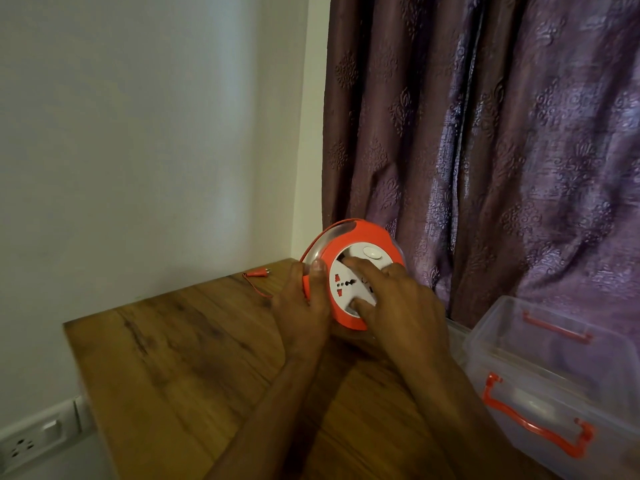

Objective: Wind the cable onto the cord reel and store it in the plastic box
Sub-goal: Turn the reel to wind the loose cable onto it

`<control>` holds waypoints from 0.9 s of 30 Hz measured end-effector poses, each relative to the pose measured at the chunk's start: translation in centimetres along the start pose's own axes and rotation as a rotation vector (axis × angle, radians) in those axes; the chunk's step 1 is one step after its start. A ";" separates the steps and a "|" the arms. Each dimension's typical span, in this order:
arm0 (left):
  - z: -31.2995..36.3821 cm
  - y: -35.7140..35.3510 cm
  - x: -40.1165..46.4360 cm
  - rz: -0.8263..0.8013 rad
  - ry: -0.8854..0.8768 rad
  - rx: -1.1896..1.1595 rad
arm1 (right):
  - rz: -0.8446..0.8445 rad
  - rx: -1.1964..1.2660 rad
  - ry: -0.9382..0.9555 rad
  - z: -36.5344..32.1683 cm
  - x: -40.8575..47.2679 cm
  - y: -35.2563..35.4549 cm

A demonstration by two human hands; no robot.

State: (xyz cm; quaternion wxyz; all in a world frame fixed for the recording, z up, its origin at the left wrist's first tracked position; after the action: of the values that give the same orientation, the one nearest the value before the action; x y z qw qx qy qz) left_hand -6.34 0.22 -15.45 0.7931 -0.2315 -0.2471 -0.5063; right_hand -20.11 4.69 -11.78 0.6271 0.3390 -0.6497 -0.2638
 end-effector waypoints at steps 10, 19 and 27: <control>0.9 -0.3 -0.5 -0.068 -0.050 0.053 | 0.127 0.102 -0.253 0.9 -0.5 0.3; 0.5 -1.1 -0.7 -0.037 -0.139 0.067 | 0.009 0.791 -0.590 3.4 -0.7 -1.9; -0.5 -0.3 0.0 0.049 -0.043 0.020 | 0.125 0.279 -0.109 0.8 0.1 2.0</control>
State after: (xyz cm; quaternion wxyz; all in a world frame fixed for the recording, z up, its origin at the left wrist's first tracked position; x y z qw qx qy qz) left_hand -6.50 -0.18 -15.80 0.8019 -0.2404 -0.2633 -0.4794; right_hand -21.14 5.78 -10.27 0.5529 0.3668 -0.7331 -0.1497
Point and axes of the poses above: each hand's wrist, its own x-axis towards the middle knuckle, its own y-axis out of the back of the hand, z = x × y, the point moved 6 cm from there along x, towards the middle knuckle, and after that the axes turned 1 degree about -x, right-handed, at the moved point
